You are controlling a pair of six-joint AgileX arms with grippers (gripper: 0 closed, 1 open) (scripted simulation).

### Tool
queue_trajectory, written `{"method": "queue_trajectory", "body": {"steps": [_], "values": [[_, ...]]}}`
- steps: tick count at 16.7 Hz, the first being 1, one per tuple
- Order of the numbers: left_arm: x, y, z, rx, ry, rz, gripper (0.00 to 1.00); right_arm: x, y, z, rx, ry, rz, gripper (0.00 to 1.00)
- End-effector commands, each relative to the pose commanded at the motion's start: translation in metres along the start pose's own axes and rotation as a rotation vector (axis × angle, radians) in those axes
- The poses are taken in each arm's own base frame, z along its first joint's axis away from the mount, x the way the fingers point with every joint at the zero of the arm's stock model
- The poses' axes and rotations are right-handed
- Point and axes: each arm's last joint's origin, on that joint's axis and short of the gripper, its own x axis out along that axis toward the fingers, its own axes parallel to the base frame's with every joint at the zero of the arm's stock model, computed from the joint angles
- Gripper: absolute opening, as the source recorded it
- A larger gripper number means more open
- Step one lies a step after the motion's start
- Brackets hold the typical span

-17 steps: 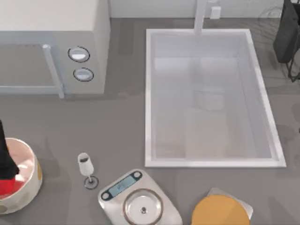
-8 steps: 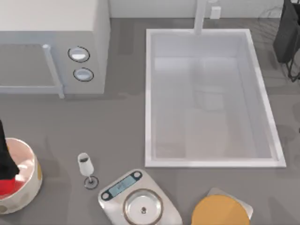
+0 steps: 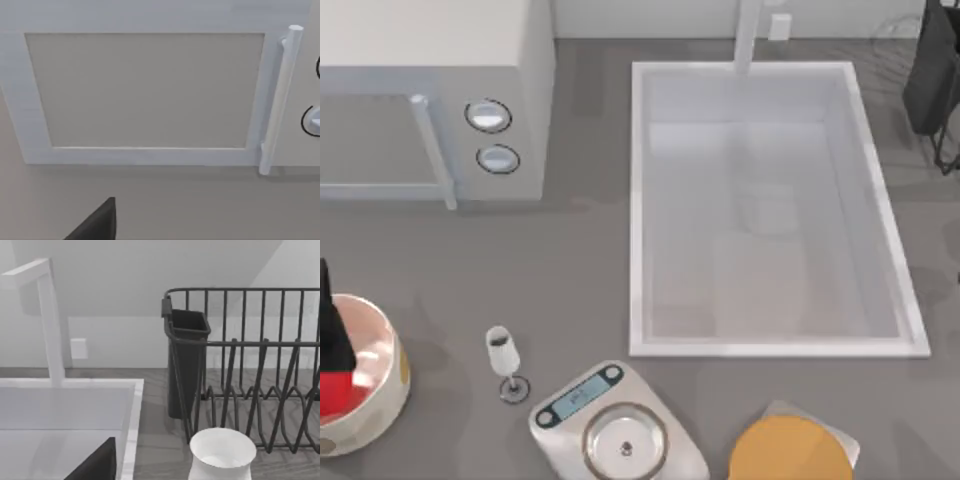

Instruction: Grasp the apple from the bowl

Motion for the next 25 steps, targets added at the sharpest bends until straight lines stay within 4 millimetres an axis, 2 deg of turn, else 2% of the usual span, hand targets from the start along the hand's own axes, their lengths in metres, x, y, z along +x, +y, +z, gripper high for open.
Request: {"method": "queue_trajectory", "body": {"steps": [4, 8, 14, 18, 25], "values": [[0.017, 0.002, 0.027, 0.01, 0.338, 0.003, 1.0, 0.0, 0.0, 0.0, 0.0, 0.0, 0.0, 1.0], [0.054, 0.005, 0.047, 0.016, 0.726, -0.002, 1.0, 0.0, 0.0, 0.0, 0.0, 0.0, 0.0, 1.0], [0.116, 0.01, 0.05, 0.016, 1.202, -0.018, 1.0, 0.0, 0.0, 0.0, 0.0, 0.0, 0.0, 1.0], [0.135, 0.012, 0.048, 0.014, 1.333, -0.026, 1.0, 0.0, 0.0, 0.0, 0.0, 0.0, 0.0, 1.0], [0.137, 0.011, 0.043, 0.017, 1.338, -0.029, 1.0, 0.0, 0.0, 0.0, 0.0, 0.0, 0.0, 1.0]]}}
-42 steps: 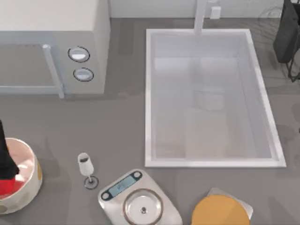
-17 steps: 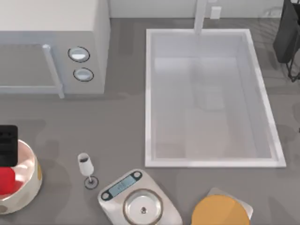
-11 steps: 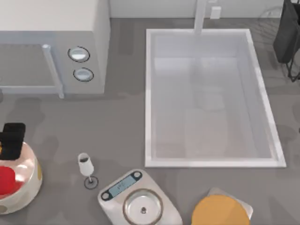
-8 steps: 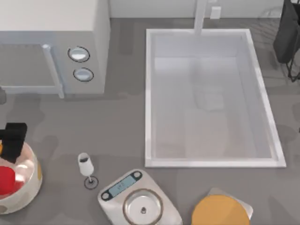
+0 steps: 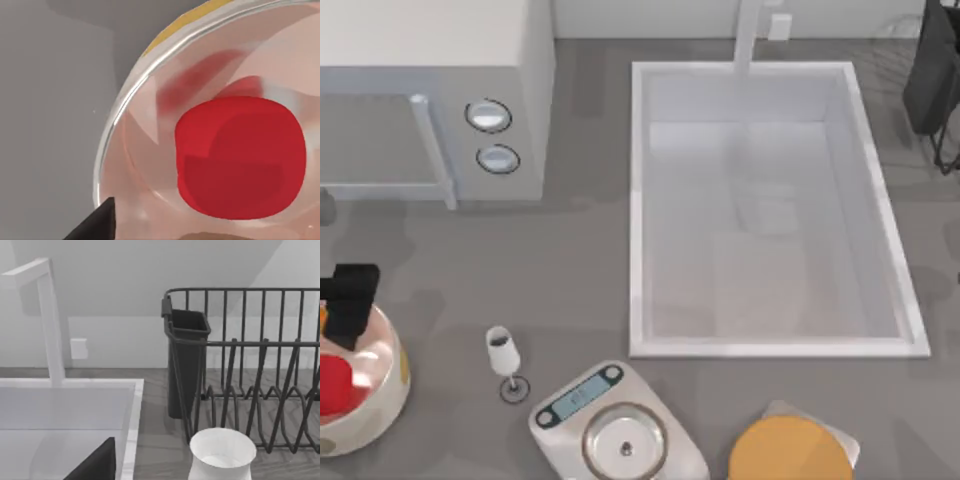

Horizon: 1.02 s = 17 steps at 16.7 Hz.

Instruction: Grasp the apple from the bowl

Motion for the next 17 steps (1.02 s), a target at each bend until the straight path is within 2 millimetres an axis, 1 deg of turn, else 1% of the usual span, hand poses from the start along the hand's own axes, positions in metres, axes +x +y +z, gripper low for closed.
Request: {"method": "queue_trajectory", "body": {"steps": [2, 6, 8, 10, 12, 15, 17], "values": [[0.015, 0.0, 0.002, 0.0, 0.006, 0.0, 1.0, 0.0, 0.0, 0.0, 0.0, 0.0, 0.0, 1.0], [0.06, 0.001, 0.007, -0.002, -0.014, 0.001, 1.0, 0.0, 0.0, 0.0, 0.0, 0.0, 0.0, 1.0], [0.082, 0.001, 0.006, -0.003, -0.02, 0.001, 1.0, 0.0, 0.0, 0.0, 0.0, 0.0, 0.0, 1.0], [0.098, 0.001, 0.002, -0.004, -0.009, 0.001, 1.0, 0.0, 0.0, 0.0, 0.0, 0.0, 0.0, 1.0], [0.105, 0.001, 0.0, -0.004, -0.001, 0.0, 1.0, 0.0, 0.0, 0.0, 0.0, 0.0, 0.0, 1.0], [0.105, 0.001, 0.0, -0.004, -0.001, 0.0, 1.0, 0.0, 0.0, 0.0, 0.0, 0.0, 0.0, 1.0], [0.105, 0.001, 0.0, -0.004, -0.001, 0.0, 0.85, 0.0, 0.0, 0.0, 0.0, 0.0, 0.0, 1.0]]}}
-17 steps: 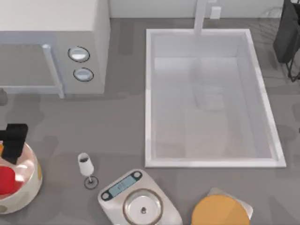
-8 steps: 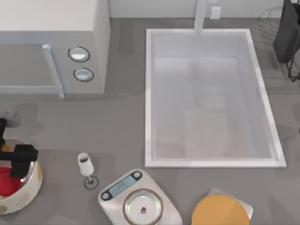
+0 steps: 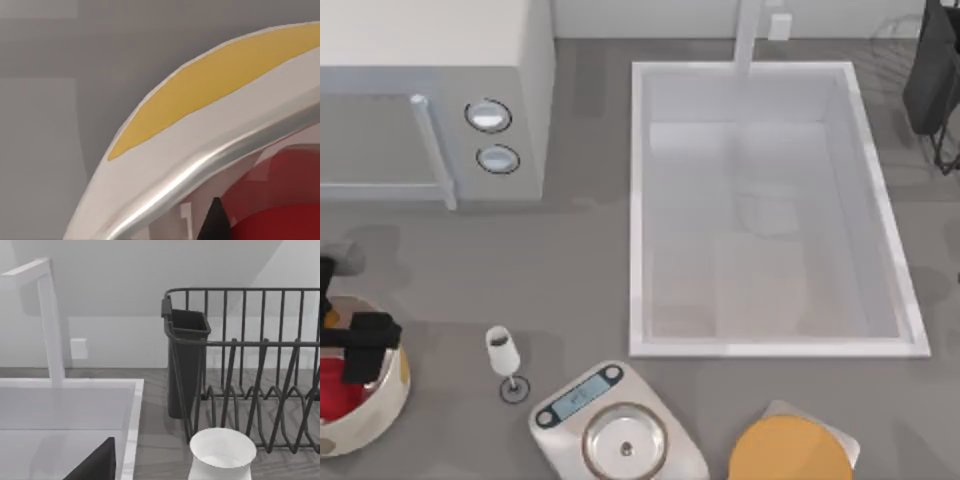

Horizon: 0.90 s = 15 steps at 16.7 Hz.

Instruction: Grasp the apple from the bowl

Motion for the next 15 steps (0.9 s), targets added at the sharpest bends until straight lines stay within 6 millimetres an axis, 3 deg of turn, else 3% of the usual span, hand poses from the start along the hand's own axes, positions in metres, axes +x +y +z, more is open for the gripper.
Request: {"method": "queue_trajectory", "body": {"steps": [11, 15], "values": [[0.0, 0.0, 0.0, 0.0, 0.0, 0.0, 0.02, 0.0, 0.0, 0.0, 0.0, 0.0, 0.0, 1.0], [0.0, 0.0, 0.0, 0.0, 0.0, 0.0, 0.0, 0.0, 0.0, 0.0, 0.0, 0.0, 0.0, 1.0]]}}
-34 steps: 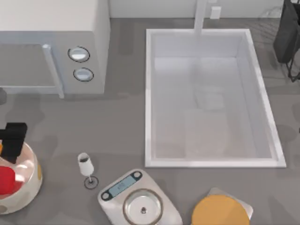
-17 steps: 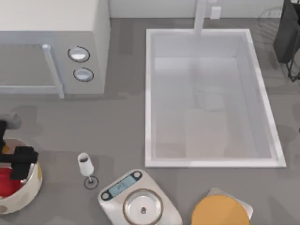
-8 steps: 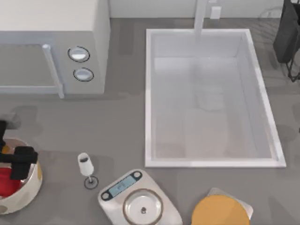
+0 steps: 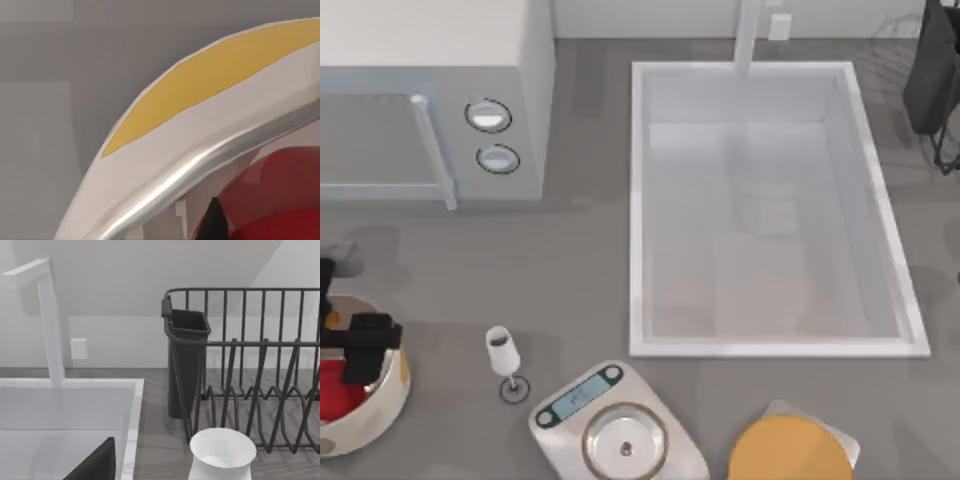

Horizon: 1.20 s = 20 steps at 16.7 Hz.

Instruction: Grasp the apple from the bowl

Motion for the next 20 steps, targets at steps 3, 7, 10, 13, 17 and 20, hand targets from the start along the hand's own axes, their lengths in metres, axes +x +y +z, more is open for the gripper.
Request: {"method": "queue_trajectory", "body": {"steps": [3, 7, 10, 13, 17, 20], "values": [[0.0, 0.0, 0.0, 0.0, 0.0, 0.0, 0.0, 0.0, 0.0, 0.0, 0.0, 0.0, 0.0, 1.0], [-0.038, -0.002, -0.005, 0.028, -0.063, -0.016, 0.0, 0.0, 0.0, 0.0, 0.0, 0.0, 0.0, 1.0], [-0.058, -0.001, 0.008, 0.028, -0.055, -0.016, 0.0, 0.0, 0.0, 0.0, 0.0, 0.0, 0.0, 1.0], [-0.102, 0.0, 0.025, 0.028, -0.047, -0.017, 0.0, 0.0, 0.0, 0.0, 0.0, 0.0, 0.0, 1.0], [-0.182, 0.0, 0.03, 0.028, -0.028, -0.018, 0.0, 0.0, 0.0, 0.0, 0.0, 0.0, 0.0, 1.0], [-0.238, -0.001, 0.016, 0.028, -0.033, -0.018, 0.0, 0.0, 0.0, 0.0, 0.0, 0.0, 0.0, 1.0]]}}
